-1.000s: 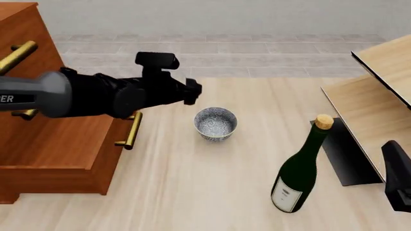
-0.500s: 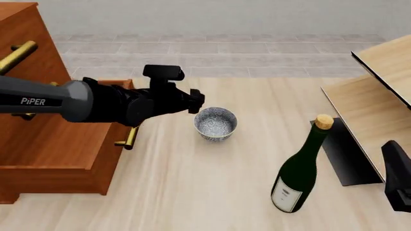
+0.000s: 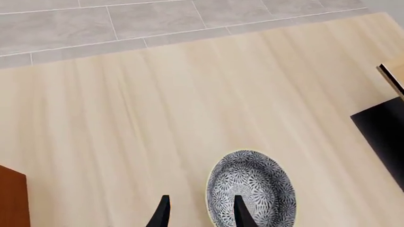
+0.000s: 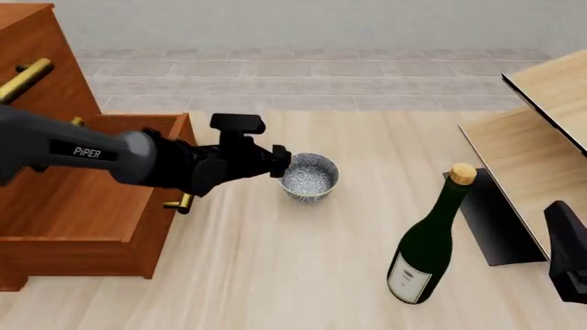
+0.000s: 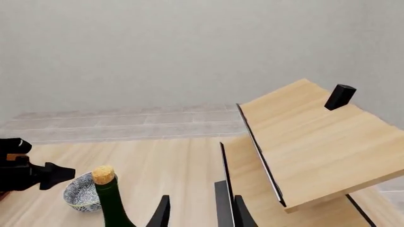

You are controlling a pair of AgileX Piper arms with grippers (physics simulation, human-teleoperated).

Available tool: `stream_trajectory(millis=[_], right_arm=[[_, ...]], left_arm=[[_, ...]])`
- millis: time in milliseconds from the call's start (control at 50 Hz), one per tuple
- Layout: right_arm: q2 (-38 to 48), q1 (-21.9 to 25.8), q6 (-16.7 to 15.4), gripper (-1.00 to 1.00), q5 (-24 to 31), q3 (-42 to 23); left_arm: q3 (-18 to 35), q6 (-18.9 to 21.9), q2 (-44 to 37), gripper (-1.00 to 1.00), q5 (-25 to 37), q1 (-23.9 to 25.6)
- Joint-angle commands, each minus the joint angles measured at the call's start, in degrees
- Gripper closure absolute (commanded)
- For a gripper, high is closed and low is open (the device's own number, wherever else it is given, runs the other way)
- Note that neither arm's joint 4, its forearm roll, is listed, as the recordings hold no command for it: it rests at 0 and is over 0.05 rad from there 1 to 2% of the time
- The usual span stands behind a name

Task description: Put the bowl on top of the cabinet.

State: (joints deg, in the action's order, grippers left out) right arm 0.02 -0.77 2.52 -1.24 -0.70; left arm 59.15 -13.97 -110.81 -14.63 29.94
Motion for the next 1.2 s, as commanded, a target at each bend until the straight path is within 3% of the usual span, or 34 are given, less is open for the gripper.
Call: stream_trajectory(millis=[20,1200], right_arm=[[0.0,0.0,0.2,-1.0,0.2,-0.2],[0.0,0.3,0.2,-1.0,0.1,-0.1]], left_arm=[[0.0,-0.2,-3.2,-1.0,-2.0,0.1],[0.1,-2.6,-8.4,-1.0,-4.2,1.8]])
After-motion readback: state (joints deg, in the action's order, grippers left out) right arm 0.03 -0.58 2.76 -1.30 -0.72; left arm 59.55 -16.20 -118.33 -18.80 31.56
